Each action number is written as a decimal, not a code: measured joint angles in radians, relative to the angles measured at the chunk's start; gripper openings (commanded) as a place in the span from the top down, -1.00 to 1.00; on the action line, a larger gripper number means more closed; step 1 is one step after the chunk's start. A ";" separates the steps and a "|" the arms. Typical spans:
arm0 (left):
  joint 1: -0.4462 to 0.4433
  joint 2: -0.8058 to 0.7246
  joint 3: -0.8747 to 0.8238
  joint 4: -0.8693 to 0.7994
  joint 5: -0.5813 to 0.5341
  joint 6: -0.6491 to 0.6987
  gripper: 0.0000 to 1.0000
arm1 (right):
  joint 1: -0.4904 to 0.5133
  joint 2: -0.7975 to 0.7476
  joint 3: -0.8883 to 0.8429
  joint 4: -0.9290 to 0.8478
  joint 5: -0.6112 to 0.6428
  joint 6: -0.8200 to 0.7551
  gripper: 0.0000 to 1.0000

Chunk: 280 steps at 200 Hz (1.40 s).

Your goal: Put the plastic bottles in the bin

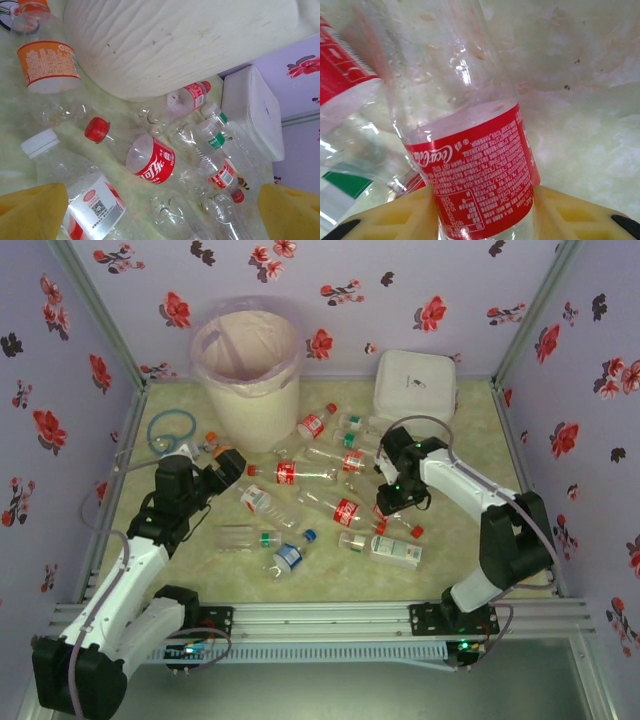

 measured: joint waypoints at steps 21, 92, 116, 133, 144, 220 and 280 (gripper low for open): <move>-0.003 0.000 -0.006 0.019 0.004 -0.023 -0.96 | -0.001 -0.047 0.007 -0.006 -0.022 0.000 0.29; -0.088 0.002 -0.027 0.198 0.071 -0.066 -0.95 | -0.014 -0.181 0.052 0.029 -0.076 0.015 0.18; -0.088 0.014 -0.028 0.212 0.073 -0.065 -0.95 | -0.020 -0.128 0.053 0.020 -0.021 0.002 -0.64; -0.088 0.018 -0.031 0.211 0.073 -0.065 -0.95 | -0.026 -0.079 0.051 0.010 0.019 -0.018 -0.95; -0.088 0.019 -0.034 0.211 0.073 -0.065 -0.95 | -0.029 -0.046 0.046 0.005 0.042 -0.024 -0.99; -0.090 0.030 -0.035 0.211 0.073 -0.064 -0.95 | -0.050 0.126 0.013 0.045 0.188 -0.030 -0.99; -0.090 0.034 -0.035 0.208 0.073 -0.061 -0.95 | -0.024 0.025 0.039 -0.002 0.181 -0.014 -0.86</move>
